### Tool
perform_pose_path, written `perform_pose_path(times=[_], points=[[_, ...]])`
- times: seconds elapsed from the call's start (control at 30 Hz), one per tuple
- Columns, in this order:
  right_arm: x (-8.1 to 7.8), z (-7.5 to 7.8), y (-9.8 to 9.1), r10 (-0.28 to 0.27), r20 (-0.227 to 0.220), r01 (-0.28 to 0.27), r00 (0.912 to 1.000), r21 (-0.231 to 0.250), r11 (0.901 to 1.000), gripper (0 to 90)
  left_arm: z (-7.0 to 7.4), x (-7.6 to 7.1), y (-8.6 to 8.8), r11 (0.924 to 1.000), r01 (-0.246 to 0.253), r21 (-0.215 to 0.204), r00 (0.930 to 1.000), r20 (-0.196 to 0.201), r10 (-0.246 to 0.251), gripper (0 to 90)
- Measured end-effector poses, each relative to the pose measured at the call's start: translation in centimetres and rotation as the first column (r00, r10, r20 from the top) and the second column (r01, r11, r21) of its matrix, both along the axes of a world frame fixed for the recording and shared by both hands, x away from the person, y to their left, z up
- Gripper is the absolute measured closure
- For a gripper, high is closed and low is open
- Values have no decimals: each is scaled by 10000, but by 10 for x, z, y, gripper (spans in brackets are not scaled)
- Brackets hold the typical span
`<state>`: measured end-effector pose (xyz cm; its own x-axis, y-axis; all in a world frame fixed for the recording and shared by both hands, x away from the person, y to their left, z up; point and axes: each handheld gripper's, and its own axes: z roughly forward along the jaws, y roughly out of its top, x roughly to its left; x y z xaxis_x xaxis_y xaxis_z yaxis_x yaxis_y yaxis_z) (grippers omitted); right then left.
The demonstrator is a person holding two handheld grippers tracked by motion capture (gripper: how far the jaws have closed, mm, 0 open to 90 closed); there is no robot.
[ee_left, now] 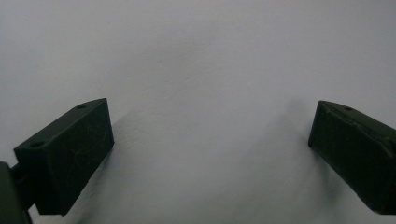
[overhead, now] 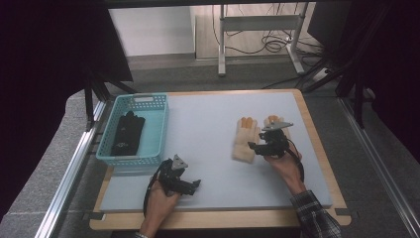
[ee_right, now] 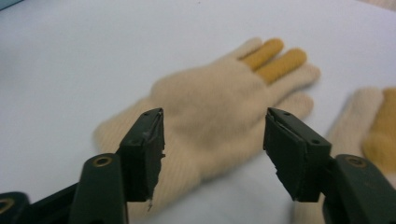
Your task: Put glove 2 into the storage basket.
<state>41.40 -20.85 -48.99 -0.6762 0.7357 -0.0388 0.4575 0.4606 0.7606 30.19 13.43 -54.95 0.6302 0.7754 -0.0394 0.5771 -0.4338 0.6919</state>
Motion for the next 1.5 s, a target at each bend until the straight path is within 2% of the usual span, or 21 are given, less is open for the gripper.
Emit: perform_pose_path(times=[0.17,0.3,0.43,0.53,0.6,0.7,0.8,0.97,1.03,1.13,1.27,1.37,1.5], points=[[23,-4,22,160,-113,-162,9998,-153,9998,288,0,0,0,10000,0,0,10000,-1,0,2],[38,-16,38,313,-285,-330,9991,-618,9975,251,0,0,0,10000,-4,-7,10000,3,4,3],[44,-29,48,362,-346,-402,9987,-1256,9913,274,0,0,0,10000,-4,-15,10000,6,4,3],[45,-32,46,326,-753,-391,9966,-866,9955,410,0,0,0,10000,-2,-11,10000,7,2,2],[44,-32,44,232,-945,-300,9953,-714,9970,470,0,0,0,10000,-1,-4,10000,11,1,3],[41,-30,44,187,-1022,-258,9946,-688,9973,511,0,0,0,10000,1,-6,10000,8,-1,3],[38,-24,41,256,-1034,-299,9943,-401,9987,515,0,0,0,10000,-2,-13,10000,3,2,3],[20,-1,39,735,-782,-727,9942,123,9973,513,0,0,0,10000,5,-2,10000,2,-5,2],[3,10,41,1019,-675,-1004,9925,251,9946,511,0,0,0,10000,5,2,10000,4,-5,2],[-22,19,47,1396,-610,-1373,9883,405,9897,504,0,0,0,10000,6,0,10000,27,-6,3],[-45,13,59,1593,-834,-1572,9837,307,9871,493,0,0,0,10000,3,7,10000,33,-4,2],[-59,1,68,1728,-1027,-1707,9796,288,9849,482,0,0,0,10000,28,29,10000,32,-28,3],[-73,-15,79,1992,-1214,-1946,9724,484,9797,404,0,0,0,10000,-11,-9,10000,27,11,3]])
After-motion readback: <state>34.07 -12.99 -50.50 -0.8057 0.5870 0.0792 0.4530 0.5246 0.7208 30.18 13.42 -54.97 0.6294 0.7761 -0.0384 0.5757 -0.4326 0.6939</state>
